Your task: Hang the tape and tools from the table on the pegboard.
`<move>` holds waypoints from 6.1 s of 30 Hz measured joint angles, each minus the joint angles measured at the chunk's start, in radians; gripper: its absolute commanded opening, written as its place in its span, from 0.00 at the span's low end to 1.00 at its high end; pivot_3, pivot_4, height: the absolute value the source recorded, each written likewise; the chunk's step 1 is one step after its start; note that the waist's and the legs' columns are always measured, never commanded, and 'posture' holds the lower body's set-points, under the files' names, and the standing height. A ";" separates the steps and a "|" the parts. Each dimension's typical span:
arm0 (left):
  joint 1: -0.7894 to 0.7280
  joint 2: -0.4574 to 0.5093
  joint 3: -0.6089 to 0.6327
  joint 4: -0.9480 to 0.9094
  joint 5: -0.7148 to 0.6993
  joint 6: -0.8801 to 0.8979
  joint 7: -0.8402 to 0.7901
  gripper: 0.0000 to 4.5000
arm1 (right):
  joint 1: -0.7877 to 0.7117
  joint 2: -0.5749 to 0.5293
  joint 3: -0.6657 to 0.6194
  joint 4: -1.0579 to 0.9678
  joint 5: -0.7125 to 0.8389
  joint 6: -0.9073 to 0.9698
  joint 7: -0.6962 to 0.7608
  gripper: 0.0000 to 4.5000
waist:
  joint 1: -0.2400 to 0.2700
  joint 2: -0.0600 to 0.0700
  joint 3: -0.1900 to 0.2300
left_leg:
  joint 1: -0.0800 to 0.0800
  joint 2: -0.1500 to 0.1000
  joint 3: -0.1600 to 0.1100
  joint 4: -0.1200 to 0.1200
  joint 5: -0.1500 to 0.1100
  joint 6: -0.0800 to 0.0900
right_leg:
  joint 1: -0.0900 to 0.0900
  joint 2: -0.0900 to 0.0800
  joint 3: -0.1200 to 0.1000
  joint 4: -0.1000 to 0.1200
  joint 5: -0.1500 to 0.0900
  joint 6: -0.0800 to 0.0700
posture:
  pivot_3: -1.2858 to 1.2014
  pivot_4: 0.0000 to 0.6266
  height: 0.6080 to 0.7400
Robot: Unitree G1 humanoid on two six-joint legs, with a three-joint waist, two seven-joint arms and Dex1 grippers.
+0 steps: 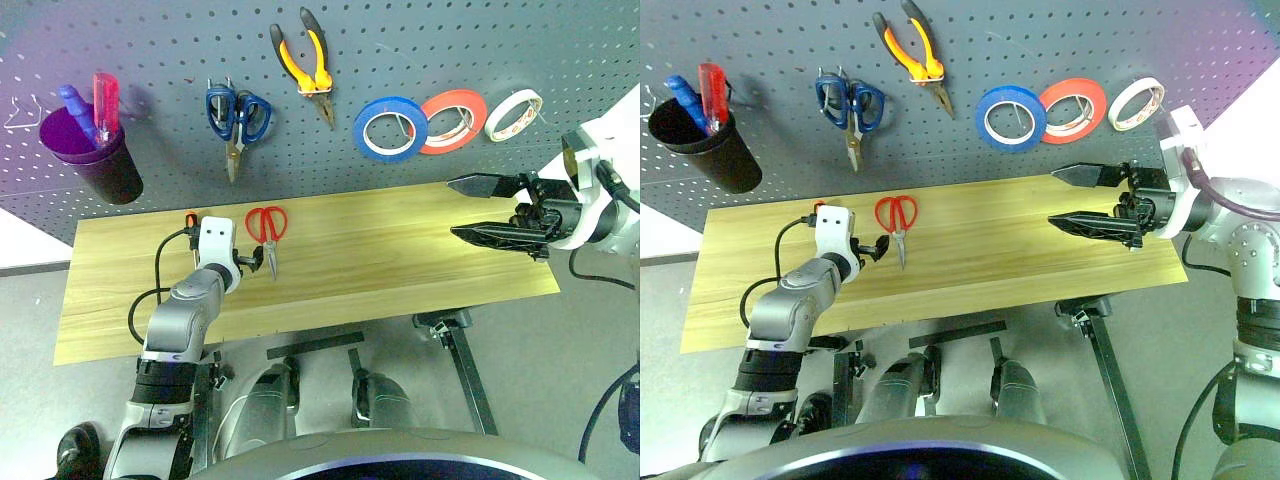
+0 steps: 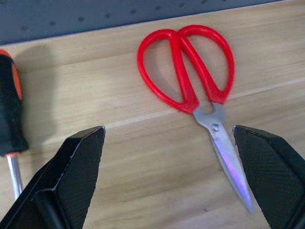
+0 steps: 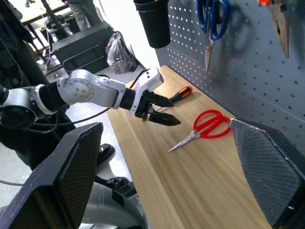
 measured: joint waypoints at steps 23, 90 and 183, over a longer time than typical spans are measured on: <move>-0.101 -0.187 0.012 0.079 0.075 0.142 0.132 1.00 | -0.013 0.000 0.001 -0.006 0.018 0.042 -0.036 0.99 | -0.003 0.002 0.004 | -0.003 0.000 0.000 -0.002 -0.001 0.005 | 0.003 0.000 -0.002 -0.014 0.003 0.003 | 0.46 0.56 1.00; -0.153 -0.208 -0.029 0.215 0.194 0.077 0.146 0.08 | 0.007 -0.015 -0.016 -0.061 0.036 0.053 -0.053 1.00 | -0.030 0.013 0.017 | -0.004 -0.001 0.001 -0.003 -0.006 0.010 | 0.002 -0.003 -0.003 -0.017 0.003 0.003 | 0.44 0.60 1.00; 0.371 0.207 0.070 -0.574 0.366 -0.722 -0.214 0.08 | -0.192 0.006 0.055 0.275 -0.059 -0.094 0.224 1.00 | -0.025 0.022 0.027 | -0.013 -0.004 0.000 0.001 -0.005 0.009 | 0.000 -0.006 -0.013 -0.026 0.006 0.007 | 0.49 0.56 1.00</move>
